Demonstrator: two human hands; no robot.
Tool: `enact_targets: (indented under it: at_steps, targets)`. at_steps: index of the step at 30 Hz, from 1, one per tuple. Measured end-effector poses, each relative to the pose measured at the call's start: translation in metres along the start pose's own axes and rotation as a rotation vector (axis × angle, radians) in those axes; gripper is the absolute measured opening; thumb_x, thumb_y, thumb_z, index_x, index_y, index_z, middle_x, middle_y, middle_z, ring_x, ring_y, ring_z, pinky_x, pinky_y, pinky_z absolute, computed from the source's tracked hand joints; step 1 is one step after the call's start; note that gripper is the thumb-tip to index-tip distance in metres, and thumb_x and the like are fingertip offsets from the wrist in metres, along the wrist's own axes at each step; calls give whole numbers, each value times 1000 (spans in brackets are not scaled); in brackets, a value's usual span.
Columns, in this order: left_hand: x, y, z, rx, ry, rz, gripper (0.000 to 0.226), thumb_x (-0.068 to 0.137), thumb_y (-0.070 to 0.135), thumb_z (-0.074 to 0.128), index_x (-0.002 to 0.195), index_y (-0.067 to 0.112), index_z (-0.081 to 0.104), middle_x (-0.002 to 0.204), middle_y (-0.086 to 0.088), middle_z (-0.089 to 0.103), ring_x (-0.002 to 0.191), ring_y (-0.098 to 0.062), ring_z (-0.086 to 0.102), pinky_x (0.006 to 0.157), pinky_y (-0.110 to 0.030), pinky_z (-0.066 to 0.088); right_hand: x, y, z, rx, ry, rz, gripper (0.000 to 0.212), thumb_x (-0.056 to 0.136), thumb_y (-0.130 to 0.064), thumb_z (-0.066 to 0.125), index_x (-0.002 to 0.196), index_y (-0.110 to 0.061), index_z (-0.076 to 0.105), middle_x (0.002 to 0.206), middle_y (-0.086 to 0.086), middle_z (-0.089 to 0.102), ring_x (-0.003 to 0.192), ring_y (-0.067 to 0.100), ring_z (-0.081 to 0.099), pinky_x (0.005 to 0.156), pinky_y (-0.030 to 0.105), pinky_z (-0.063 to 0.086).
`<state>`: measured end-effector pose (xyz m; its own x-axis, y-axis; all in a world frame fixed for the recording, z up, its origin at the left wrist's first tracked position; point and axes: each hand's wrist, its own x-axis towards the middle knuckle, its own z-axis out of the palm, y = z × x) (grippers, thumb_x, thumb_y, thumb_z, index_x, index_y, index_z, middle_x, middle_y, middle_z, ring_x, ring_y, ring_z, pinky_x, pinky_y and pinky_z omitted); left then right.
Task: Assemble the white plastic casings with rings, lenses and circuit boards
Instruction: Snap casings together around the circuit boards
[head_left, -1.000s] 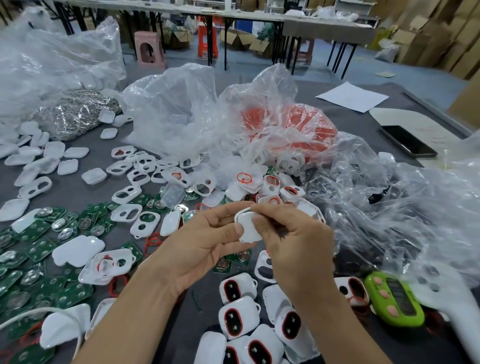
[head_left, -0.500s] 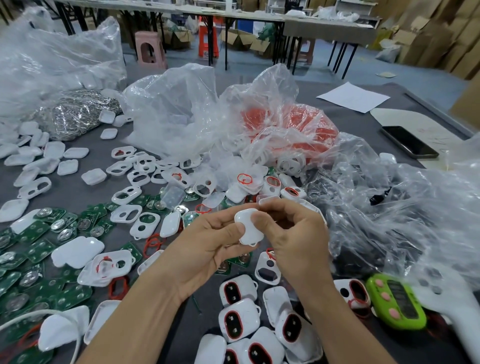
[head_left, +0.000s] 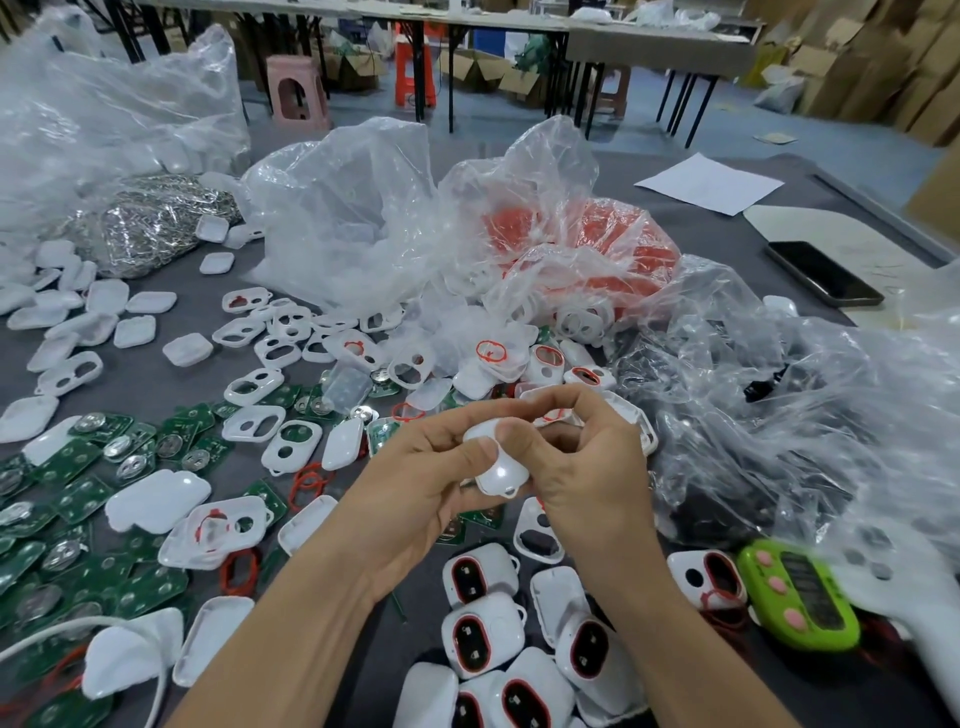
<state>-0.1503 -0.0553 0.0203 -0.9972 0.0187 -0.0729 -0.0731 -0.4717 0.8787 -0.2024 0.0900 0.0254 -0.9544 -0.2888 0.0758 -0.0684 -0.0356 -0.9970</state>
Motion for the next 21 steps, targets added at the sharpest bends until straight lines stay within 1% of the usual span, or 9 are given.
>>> enact_targets:
  at_steps: [2, 3, 5, 7, 9, 12, 16, 19, 21]
  targets:
    - [1, -2, 0, -44, 74, -5, 35, 90, 6, 57, 123, 3, 70, 127, -21, 69, 120, -39, 65, 95, -51, 57, 3, -3, -5, 38, -98, 82, 12, 91, -22, 77, 95, -17, 67, 64, 11, 69, 53, 22, 63, 54, 37, 57]
    - [2, -2, 0, -64, 101, 1, 34, 90, 6, 57, 120, 3, 72, 126, -22, 69, 118, -38, 66, 95, -52, 57, 5, -5, -8, 50, -163, 121, 10, 93, -16, 72, 99, -11, 66, 58, 4, 64, 48, 15, 56, 47, 27, 50]
    - [3, -2, -2, -76, 123, 22, 33, 93, 1, 55, 122, 2, 71, 128, -21, 69, 117, -36, 66, 98, -50, 55, 7, -6, -14, 34, -254, 170, 9, 94, -6, 66, 102, -4, 64, 56, 0, 57, 42, 14, 43, 42, 18, 36]
    - [3, -2, -1, -67, 111, 38, 34, 94, -1, 57, 127, 2, 68, 129, -19, 69, 119, -33, 66, 99, -49, 55, 7, -6, -16, 28, -245, 180, 10, 92, -2, 67, 102, -6, 67, 60, 8, 59, 42, 17, 43, 42, 19, 34]
    - [2, -2, 2, -20, 155, 59, 38, 90, 5, 65, 128, 6, 68, 124, -15, 73, 112, -28, 71, 90, -43, 61, 6, -8, -15, 3, -199, 141, 12, 91, -3, 69, 98, -13, 73, 64, 16, 64, 44, 20, 49, 45, 23, 39]
    - [1, -4, 6, 63, 312, 113, 32, 87, 5, 69, 118, 10, 74, 106, -12, 78, 92, -21, 77, 72, -30, 62, 5, -7, -16, -118, -125, 14, 20, 89, -7, 74, 91, -27, 77, 75, 5, 77, 56, 17, 67, 55, 33, 57]
    - [0, -6, 9, 103, 393, 152, 19, 88, 7, 73, 103, 14, 81, 96, -13, 79, 84, -18, 77, 68, -27, 61, 1, -5, -13, -226, -91, -96, 12, 85, -18, 77, 91, -28, 78, 81, -8, 79, 75, 12, 76, 70, 31, 64]
    - [0, -7, 11, 143, 437, 164, 14, 85, 13, 76, 97, 17, 83, 93, -12, 80, 83, -17, 76, 68, -24, 60, -3, -5, -9, -230, -60, -104, 6, 80, -27, 78, 85, -31, 78, 76, -11, 78, 70, 9, 75, 65, 25, 61]
    - [1, -7, 12, 153, 451, 167, 14, 83, 15, 77, 96, 17, 83, 92, -12, 80, 83, -17, 76, 69, -24, 60, -4, -6, -8, -257, -45, -95, 10, 82, -21, 81, 83, -30, 79, 73, -11, 77, 66, 8, 74, 59, 23, 59]
